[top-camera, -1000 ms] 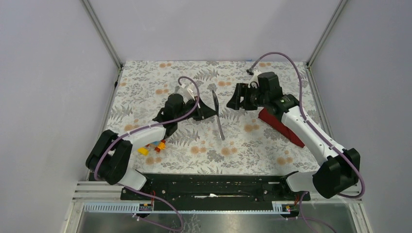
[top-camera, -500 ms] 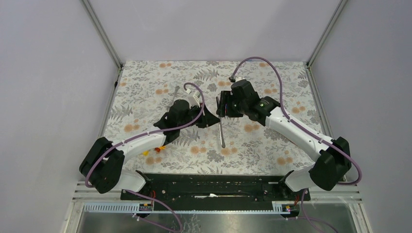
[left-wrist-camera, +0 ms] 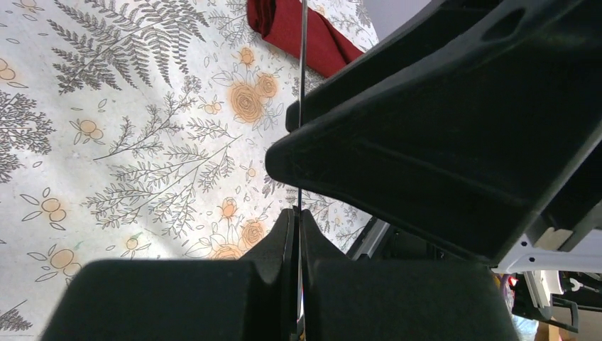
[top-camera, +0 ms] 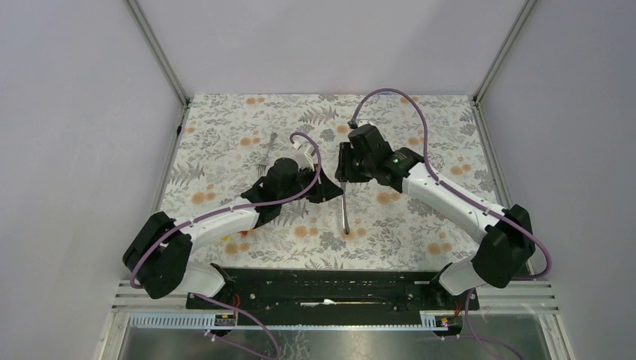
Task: Fold the napkin into a case and place the utensils inside
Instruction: Pass from the left arm to the right
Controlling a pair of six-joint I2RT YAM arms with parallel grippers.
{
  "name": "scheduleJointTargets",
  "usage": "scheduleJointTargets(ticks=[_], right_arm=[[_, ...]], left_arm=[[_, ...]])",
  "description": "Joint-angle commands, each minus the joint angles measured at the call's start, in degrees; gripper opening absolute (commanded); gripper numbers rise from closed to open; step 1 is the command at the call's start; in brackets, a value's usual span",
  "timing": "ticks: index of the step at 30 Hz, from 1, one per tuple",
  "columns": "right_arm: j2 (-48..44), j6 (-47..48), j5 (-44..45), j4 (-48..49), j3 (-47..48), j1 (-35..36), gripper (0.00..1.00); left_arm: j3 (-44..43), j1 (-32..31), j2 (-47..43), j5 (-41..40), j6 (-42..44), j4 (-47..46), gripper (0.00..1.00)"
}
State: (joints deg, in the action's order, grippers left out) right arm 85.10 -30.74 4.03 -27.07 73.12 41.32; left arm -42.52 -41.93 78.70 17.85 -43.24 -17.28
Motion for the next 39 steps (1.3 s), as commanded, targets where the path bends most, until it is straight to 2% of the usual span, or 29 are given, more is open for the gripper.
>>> scheduleJointTargets(ticks=[1,18,23,26,31,32,36,39], right_arm=[[0.3,0.1,3.1,-1.2,2.3,1.2,0.43],[2.5,-0.7,1.8,-1.9,3.1,1.9,0.42],[2.5,-0.5,1.4,-1.8,2.9,2.1,0.29],[2.4,1.6,0.8,-2.1,2.9,2.1,0.16],[-0.4,10.2,4.2,-0.1,1.4,2.1,0.12],[-1.2,12.5,5.0,0.0,1.2,2.0,0.11],[-2.1,22.7,9.4,-6.1,6.2,2.0,0.03],[-0.5,29.1,19.7,-14.9,10.8,1.9,0.0]], left_arm=[[-2.2,-0.2,-0.8,-1.8,1.3,-2.5,0.0],[-1.9,-0.2,-1.9,-2.5,1.6,-2.2,0.0],[-1.9,-0.2,-1.8,-2.5,1.6,-2.2,0.0],[-1.9,-0.2,-1.9,-2.9,1.4,-2.1,0.0],[-1.7,-0.2,-3.6,-3.3,0.7,-2.1,0.3],[-1.8,-0.2,-4.1,-3.3,0.6,-1.7,0.34],[-0.4,-0.2,-7.6,-2.7,-0.1,-1.1,0.39],[2.2,-0.2,-11.8,-1.3,-1.7,-1.0,0.39]])
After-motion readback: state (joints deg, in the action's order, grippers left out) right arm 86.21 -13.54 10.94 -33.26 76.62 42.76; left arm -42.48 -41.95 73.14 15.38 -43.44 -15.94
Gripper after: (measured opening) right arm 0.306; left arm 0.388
